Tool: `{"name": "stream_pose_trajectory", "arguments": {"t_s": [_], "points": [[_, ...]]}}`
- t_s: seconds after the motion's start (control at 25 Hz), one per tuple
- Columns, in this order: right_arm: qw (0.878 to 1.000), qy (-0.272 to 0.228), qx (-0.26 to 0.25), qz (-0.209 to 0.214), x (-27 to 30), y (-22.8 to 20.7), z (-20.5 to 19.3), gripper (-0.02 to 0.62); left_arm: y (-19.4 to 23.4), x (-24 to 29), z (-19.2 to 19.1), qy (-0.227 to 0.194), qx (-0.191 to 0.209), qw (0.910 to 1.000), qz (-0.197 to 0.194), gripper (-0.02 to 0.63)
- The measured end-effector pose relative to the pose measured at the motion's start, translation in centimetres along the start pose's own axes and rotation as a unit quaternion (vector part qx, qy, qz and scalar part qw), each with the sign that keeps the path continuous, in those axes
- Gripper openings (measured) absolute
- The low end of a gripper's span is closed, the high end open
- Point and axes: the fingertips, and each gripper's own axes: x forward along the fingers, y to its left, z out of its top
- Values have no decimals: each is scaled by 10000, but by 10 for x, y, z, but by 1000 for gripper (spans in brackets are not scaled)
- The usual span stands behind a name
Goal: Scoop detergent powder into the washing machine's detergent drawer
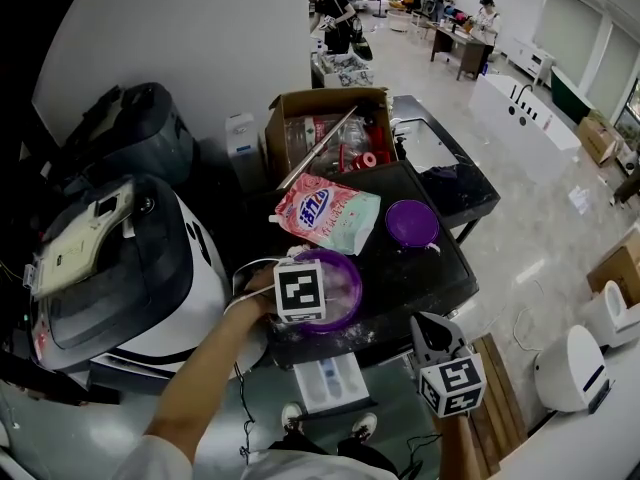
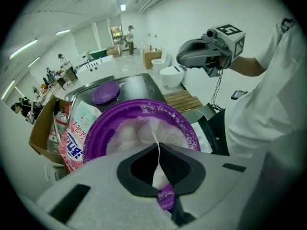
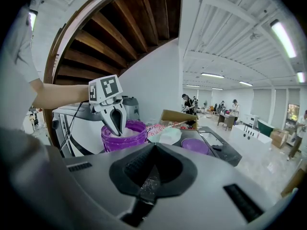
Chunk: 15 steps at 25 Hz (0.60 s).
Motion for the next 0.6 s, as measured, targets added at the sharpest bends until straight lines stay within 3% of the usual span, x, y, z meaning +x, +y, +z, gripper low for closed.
{"name": "stream_pose_trajectory", "arguments": {"t_s": [0.32,0.6], "points": [[10000,12,-34,13,1,11,0,-3,-19,-7,-8,85,80,9993,-358,14],[10000,-29,-66,5,-1,22,3,-3,-24,-18,-13,-258,-325,9987,-307,14]]}}
